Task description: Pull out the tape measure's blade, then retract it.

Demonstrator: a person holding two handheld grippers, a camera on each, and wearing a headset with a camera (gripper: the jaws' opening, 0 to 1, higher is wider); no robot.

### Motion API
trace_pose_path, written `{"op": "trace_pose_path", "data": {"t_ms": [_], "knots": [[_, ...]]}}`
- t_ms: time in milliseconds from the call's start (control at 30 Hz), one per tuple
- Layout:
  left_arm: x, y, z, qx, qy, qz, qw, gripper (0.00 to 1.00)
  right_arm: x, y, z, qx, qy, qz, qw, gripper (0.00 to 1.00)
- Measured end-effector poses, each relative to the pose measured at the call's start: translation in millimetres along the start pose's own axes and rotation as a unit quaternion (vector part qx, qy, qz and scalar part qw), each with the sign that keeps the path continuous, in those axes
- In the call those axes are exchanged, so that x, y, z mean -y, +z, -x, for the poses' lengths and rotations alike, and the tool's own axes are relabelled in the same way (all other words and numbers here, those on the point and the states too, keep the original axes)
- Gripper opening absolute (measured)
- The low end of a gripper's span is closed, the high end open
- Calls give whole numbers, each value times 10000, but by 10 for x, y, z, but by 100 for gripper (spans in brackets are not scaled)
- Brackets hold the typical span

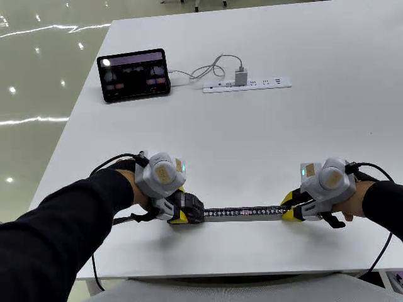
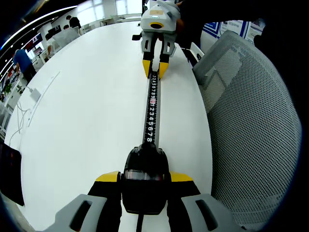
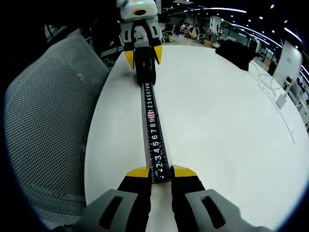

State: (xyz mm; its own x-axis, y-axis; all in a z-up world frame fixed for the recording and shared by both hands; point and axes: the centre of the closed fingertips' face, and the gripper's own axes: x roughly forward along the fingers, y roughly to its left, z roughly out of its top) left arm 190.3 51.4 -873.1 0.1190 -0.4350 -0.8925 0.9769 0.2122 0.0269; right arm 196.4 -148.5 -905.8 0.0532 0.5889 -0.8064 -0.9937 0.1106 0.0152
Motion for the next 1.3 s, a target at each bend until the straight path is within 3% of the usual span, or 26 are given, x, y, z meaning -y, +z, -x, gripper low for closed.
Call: {"op": "trace_pose_path", "data": {"t_ms": [1300], "knots": [[-3,4,-7,40,-18,48,10000,32,-4,-195,213,-68,-11,-162,9998,10]]}}
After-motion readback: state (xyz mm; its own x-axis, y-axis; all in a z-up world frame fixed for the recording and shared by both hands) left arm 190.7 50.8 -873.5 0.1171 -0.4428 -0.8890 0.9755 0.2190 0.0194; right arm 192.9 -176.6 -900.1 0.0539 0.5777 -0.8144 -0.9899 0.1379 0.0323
